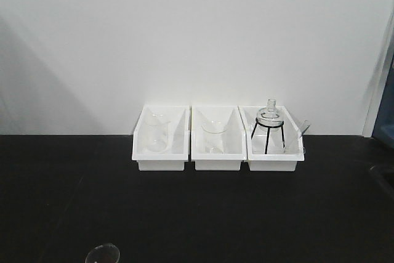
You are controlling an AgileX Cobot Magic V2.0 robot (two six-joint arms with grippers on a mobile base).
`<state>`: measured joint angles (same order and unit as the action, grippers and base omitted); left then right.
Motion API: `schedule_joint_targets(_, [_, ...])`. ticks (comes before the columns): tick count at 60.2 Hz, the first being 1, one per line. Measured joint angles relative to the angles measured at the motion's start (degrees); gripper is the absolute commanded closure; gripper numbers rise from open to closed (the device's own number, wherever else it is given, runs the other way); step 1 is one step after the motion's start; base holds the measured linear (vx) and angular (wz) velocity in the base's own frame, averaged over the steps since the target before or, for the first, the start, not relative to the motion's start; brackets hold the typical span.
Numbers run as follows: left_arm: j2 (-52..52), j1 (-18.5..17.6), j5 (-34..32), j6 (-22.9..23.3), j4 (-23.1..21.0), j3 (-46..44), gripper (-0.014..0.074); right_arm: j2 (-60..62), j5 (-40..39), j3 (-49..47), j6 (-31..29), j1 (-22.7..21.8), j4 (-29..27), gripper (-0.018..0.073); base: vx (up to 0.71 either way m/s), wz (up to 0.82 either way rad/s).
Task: Sort red and green spoons into left cabinet
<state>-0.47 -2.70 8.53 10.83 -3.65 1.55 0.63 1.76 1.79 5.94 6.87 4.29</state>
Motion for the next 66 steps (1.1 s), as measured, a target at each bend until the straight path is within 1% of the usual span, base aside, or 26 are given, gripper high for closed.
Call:
schedule_joint_targets(49, [0.0,0.0,-0.3,0.0,0.0,0.0,0.0594,0.0,-0.1,0.0,0.0,0.0,0.0,0.0565,0.00,0.00])
schedule_joint_targets(57, [0.0,0.0,-4.1,0.0,0.0,0.0,0.0594,0.0,-1.3,0.0,0.0,0.0,0.0,0.0565,0.00,0.00])
schedule_joint_targets(66, [0.0,0.0,-9.9,0.0,0.0,0.0,0.0594,0.0,-6.1,0.1,0.0,0.0,0.0,0.0565,0.00,0.00])
